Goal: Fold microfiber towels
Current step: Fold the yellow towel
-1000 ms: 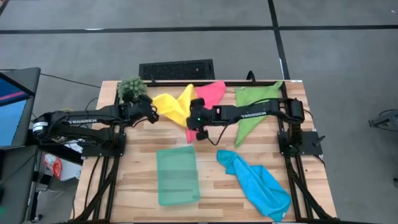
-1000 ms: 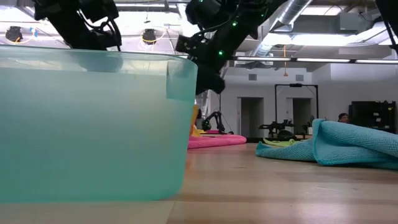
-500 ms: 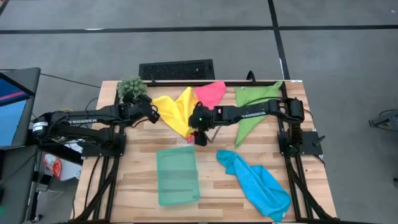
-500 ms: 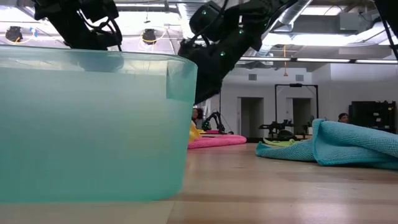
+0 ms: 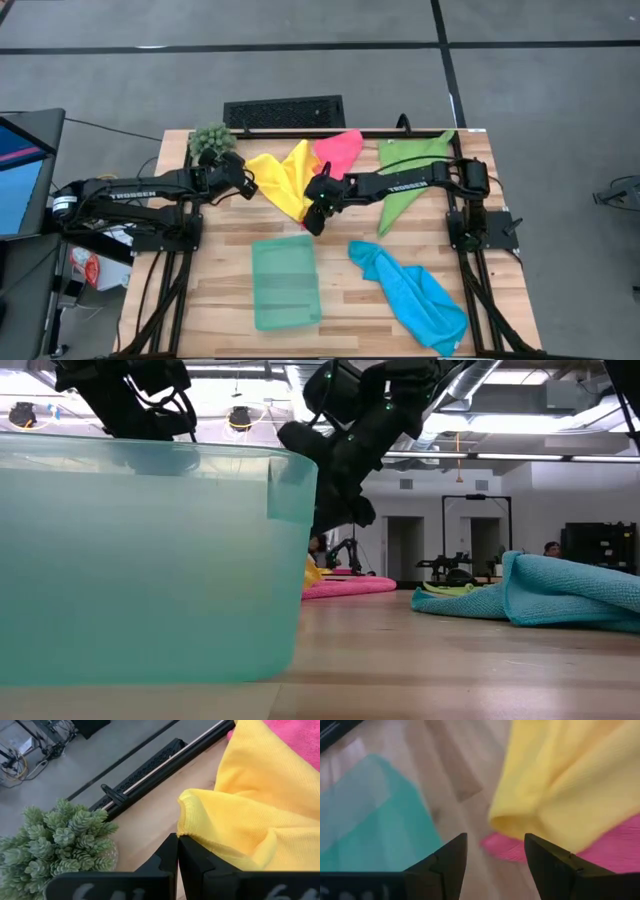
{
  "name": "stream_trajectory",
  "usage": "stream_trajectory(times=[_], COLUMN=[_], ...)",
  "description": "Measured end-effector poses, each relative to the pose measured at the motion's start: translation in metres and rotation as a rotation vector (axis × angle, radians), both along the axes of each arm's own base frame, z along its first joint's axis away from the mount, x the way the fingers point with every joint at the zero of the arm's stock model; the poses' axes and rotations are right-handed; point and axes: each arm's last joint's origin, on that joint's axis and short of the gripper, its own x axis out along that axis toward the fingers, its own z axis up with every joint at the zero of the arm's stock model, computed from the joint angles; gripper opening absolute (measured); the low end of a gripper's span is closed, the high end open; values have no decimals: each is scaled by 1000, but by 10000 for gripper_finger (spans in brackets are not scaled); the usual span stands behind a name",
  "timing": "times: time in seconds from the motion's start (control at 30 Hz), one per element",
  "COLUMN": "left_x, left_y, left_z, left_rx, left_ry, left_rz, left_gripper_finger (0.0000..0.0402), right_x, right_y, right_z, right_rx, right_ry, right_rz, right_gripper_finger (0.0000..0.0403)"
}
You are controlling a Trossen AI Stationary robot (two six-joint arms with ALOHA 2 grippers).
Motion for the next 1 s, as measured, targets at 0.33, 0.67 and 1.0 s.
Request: stream_trajectory(times=[0.33, 0.67, 1.0], left_x=[0, 0, 0], left_y=[0, 0, 0], left_z=[0, 0, 0], left_rx=[-4, -4, -7], left_ry=[-9, -10, -18], left_rz=[7, 7, 13], left_gripper_finger=[0, 0, 0], right_x=[-6, -9, -6], right_y=[-5, -5, -4], right_z=[-19, -28, -25], right_rx=[156, 208, 217], right_ry=[-55, -101, -144], right_rz=[-184, -238, -267], right_gripper_finger=[224, 224, 224])
